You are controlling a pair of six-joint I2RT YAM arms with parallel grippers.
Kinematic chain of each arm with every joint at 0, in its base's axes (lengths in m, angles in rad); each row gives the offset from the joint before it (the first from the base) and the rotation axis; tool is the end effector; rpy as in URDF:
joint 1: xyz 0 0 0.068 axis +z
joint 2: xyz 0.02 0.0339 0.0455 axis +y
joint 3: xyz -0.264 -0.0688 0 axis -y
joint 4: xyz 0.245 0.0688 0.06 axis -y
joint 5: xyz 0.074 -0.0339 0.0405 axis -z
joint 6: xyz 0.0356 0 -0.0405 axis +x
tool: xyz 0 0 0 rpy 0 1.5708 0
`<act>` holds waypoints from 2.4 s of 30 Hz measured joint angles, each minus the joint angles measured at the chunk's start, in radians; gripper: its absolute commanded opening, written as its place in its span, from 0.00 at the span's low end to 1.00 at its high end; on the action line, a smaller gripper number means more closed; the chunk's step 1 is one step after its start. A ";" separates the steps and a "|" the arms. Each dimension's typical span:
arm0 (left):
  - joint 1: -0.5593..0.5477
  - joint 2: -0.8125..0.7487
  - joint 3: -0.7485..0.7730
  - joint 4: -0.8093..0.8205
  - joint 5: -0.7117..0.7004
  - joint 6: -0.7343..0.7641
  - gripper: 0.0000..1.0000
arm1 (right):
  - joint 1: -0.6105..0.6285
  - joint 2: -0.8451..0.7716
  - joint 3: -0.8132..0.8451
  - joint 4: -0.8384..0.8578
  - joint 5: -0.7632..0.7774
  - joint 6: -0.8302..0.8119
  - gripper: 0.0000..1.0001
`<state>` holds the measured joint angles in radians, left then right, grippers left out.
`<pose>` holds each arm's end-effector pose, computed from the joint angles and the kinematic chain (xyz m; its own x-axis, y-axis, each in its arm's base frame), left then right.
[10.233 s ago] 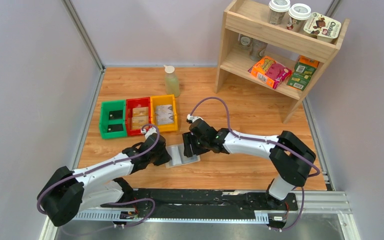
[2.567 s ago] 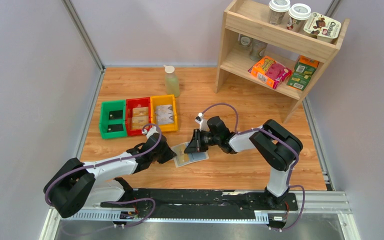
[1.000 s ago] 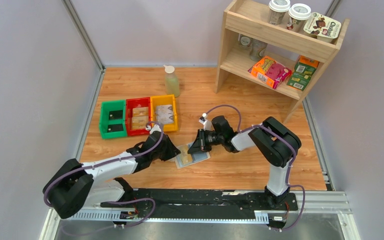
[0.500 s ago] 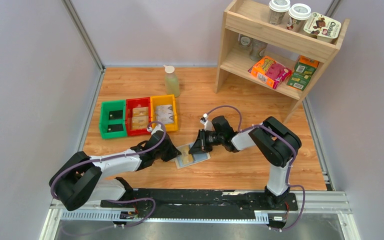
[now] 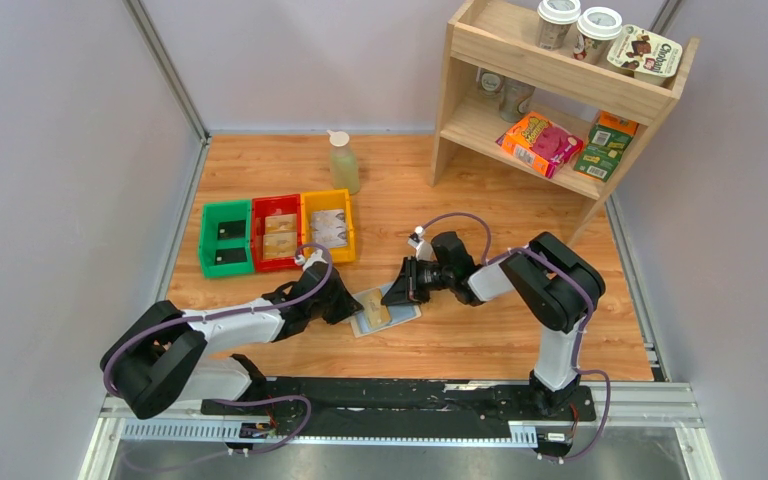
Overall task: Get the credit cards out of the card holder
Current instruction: Remove the credit card from the card holder, then place the credit card in the storage box.
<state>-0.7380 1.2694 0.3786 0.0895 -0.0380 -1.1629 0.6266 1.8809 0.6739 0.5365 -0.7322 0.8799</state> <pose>0.1626 -0.1461 0.1341 -0.8100 -0.5033 -0.3010 -0.2288 0.7439 -0.6279 0.2473 0.2084 0.0949 -0.9838 -0.0046 -0.1791 -0.1604 0.4690 0.8685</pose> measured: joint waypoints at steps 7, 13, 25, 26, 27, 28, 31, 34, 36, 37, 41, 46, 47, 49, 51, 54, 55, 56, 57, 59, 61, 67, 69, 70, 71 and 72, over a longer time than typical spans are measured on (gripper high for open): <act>0.000 0.002 0.000 0.002 0.001 0.000 0.00 | -0.002 0.000 0.000 0.007 -0.001 0.003 0.06; 0.000 0.005 0.000 0.005 0.003 0.000 0.00 | -0.002 0.000 0.000 0.008 -0.004 0.003 0.00; 0.000 0.010 0.000 0.011 0.007 0.000 0.00 | -0.024 -0.024 0.000 -0.027 -0.002 -0.038 0.00; 0.000 0.011 0.000 0.012 0.008 0.000 0.00 | -0.024 -0.024 0.000 -0.031 -0.002 -0.040 0.00; 0.000 0.011 0.000 0.013 0.008 0.000 0.00 | -0.026 -0.024 0.000 -0.032 -0.002 -0.040 0.02; 0.000 0.011 0.000 0.013 0.008 0.001 0.00 | -0.028 -0.024 0.000 -0.034 -0.002 -0.040 0.06; 0.000 0.011 0.000 0.013 0.008 0.001 0.00 | -0.037 -0.024 -0.002 -0.039 -0.003 -0.042 0.19; 0.000 0.012 0.000 0.014 0.009 0.001 0.00 | -0.037 -0.024 0.002 -0.047 -0.010 -0.047 0.21; 0.000 0.016 0.002 0.016 0.011 0.002 0.00 | -0.029 -0.024 0.014 -0.060 -0.011 -0.054 0.21; 0.000 0.019 0.005 0.016 0.013 0.003 0.00 | -0.023 -0.023 0.028 -0.073 -0.011 -0.060 0.19; 0.000 0.023 0.007 0.017 0.016 0.005 0.00 | 0.000 -0.019 0.064 -0.095 -0.009 -0.085 0.05; 0.000 0.022 0.007 0.018 0.015 0.005 0.00 | -0.002 -0.019 0.069 -0.135 0.000 -0.113 0.00; 0.000 0.022 0.007 0.018 0.015 0.005 0.00 | -0.005 -0.019 0.069 -0.137 0.000 -0.116 0.00; 0.000 0.022 0.007 0.018 0.015 0.005 0.00 | -0.019 -0.024 0.062 -0.137 -0.002 -0.118 0.00; 0.000 0.022 0.007 0.019 0.015 0.006 0.00 | -0.046 -0.040 0.040 -0.137 -0.002 -0.118 0.00; 0.000 0.019 0.005 0.021 0.016 0.011 0.02 | -0.100 -0.094 -0.014 -0.137 0.002 -0.113 0.00; 0.000 0.017 0.003 0.024 0.017 0.017 0.05 | -0.116 -0.119 -0.032 -0.137 0.006 -0.109 0.00; 0.000 0.012 -0.001 0.027 0.018 0.024 0.12 | -0.128 -0.139 -0.046 -0.137 0.010 -0.105 0.00; 0.000 0.002 -0.007 0.029 0.019 0.029 0.18 | -0.140 -0.167 -0.064 -0.136 0.021 -0.098 0.00; 0.000 -0.031 -0.024 0.027 0.023 0.045 0.33 | -0.156 -0.235 -0.101 -0.139 0.051 -0.080 0.00; 0.000 -0.093 -0.041 0.023 0.021 0.060 0.50 | -0.158 -0.308 -0.130 -0.139 0.078 -0.056 0.00; -0.002 -0.325 -0.045 0.041 0.000 0.103 0.91 | -0.143 -0.595 -0.200 -0.123 0.201 0.024 0.00; -0.005 -0.384 -0.045 0.072 0.000 0.108 0.95 | -0.126 -0.702 -0.231 -0.105 0.272 0.061 0.00; -0.008 -0.401 -0.045 0.089 0.003 0.107 0.95 | -0.109 -0.730 -0.238 -0.101 0.287 0.069 0.00; -0.011 -0.417 -0.045 0.114 0.005 0.103 0.95 | -0.088 -0.774 -0.249 -0.098 0.326 0.084 0.00; -0.018 -0.422 -0.045 0.127 0.007 0.102 0.95 | -0.065 -0.815 -0.259 -0.097 0.364 0.095 0.00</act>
<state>-0.7559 0.8478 0.3336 0.2169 -0.0307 -1.0611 0.5613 1.0657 0.4152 0.4400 -0.3679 0.9752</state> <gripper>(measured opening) 0.944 0.006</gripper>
